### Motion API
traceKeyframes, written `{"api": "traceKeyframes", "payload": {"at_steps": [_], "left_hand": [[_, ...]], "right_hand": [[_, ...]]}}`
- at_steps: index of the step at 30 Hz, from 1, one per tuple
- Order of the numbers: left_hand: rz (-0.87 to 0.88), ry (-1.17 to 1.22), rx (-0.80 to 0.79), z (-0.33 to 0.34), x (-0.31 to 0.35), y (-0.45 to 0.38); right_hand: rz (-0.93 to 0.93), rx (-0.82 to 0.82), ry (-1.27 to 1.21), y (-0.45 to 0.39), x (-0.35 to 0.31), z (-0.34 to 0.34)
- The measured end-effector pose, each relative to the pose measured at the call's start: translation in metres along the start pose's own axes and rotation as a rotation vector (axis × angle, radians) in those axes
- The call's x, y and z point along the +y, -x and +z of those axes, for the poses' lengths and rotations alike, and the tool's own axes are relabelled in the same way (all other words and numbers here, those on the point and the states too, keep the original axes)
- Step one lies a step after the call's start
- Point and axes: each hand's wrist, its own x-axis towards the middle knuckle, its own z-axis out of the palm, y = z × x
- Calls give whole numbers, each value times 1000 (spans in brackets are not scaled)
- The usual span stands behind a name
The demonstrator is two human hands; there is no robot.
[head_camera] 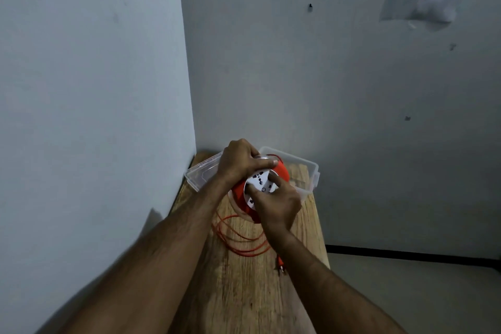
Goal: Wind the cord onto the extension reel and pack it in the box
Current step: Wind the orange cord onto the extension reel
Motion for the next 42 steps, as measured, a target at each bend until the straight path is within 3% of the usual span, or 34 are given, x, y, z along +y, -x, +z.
{"api": "traceKeyframes", "payload": {"at_steps": [3, 6, 9, 12, 14, 16, 18, 21, 23, 26, 30, 36, 42], "left_hand": [[20, -10, 12, 2, -2, 0], [22, -40, 27, 6, 1, 2], [34, -73, 24, 6, 2, 1], [7, -23, 5, -2, -6, -1], [-20, 48, -19, -5, -8, -2], [-11, 56, -21, -5, -8, -2], [-3, 19, -34, -6, -9, -3], [-25, 17, -68, -8, -13, -5], [-20, 37, -99, -10, -13, -6], [-9, 55, -162, -8, -13, -6], [-11, 33, -198, -11, -10, -3], [16, -34, -180, -14, -2, -1], [17, -71, -137, -12, -4, 0]], "right_hand": [[418, 51, -202, 0, -12, 7], [848, 85, -565, -3, -24, 10], [999, 120, -809, -6, -33, 9], [1002, 74, -833, -10, -27, 8], [834, 52, -678, -5, -17, 8], [545, 51, -481, 5, -10, 3], [89, 23, -239, 13, -2, -9], [-706, -188, 203, 5, 11, -26], [-1009, -329, 476, -6, 20, -30], [-1124, -482, 709, -19, 19, -37], [-1205, -523, 857, -26, 16, -37], [-1280, -442, 867, -33, 9, -32], [-1194, -429, 760, -38, 13, -24]]}}
